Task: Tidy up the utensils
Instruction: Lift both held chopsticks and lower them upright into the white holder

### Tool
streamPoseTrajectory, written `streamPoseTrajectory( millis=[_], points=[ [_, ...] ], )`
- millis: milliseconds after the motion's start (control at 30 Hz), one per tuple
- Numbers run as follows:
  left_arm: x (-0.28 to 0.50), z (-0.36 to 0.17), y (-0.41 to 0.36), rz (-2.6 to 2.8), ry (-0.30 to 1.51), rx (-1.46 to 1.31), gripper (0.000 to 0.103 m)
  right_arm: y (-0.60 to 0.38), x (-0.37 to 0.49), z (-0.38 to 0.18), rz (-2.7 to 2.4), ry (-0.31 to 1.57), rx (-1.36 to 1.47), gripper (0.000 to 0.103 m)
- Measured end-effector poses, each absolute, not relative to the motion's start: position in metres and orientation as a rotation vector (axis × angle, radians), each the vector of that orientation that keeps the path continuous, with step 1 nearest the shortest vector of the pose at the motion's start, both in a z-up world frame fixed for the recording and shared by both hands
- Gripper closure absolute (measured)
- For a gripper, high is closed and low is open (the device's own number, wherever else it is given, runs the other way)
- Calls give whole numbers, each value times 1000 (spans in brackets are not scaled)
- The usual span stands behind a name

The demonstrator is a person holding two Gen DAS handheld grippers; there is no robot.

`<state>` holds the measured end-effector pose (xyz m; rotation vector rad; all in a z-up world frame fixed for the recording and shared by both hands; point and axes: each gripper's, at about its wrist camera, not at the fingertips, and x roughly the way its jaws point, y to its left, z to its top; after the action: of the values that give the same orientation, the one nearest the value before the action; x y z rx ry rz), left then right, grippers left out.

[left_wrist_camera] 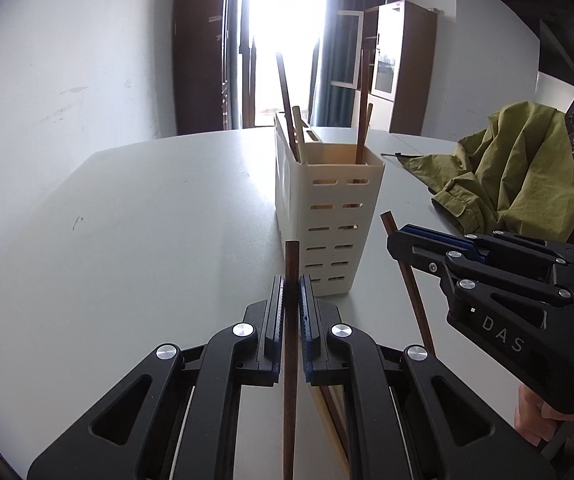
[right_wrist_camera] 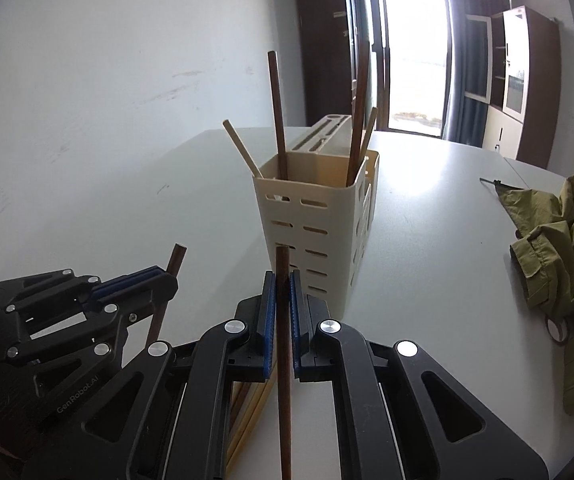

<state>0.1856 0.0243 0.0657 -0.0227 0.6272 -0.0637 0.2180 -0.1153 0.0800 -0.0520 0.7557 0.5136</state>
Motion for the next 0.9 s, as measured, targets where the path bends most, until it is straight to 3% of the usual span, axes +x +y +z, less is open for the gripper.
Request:
streamPoseTrajectory(
  millis=[367, 900],
  points=[
    [172, 115, 35, -65, 484, -69, 96, -124, 215, 123, 508, 625, -2, 95],
    [172, 153, 34, -69, 353, -74, 96, -131, 237, 139, 534, 536, 8, 96]
  ],
)
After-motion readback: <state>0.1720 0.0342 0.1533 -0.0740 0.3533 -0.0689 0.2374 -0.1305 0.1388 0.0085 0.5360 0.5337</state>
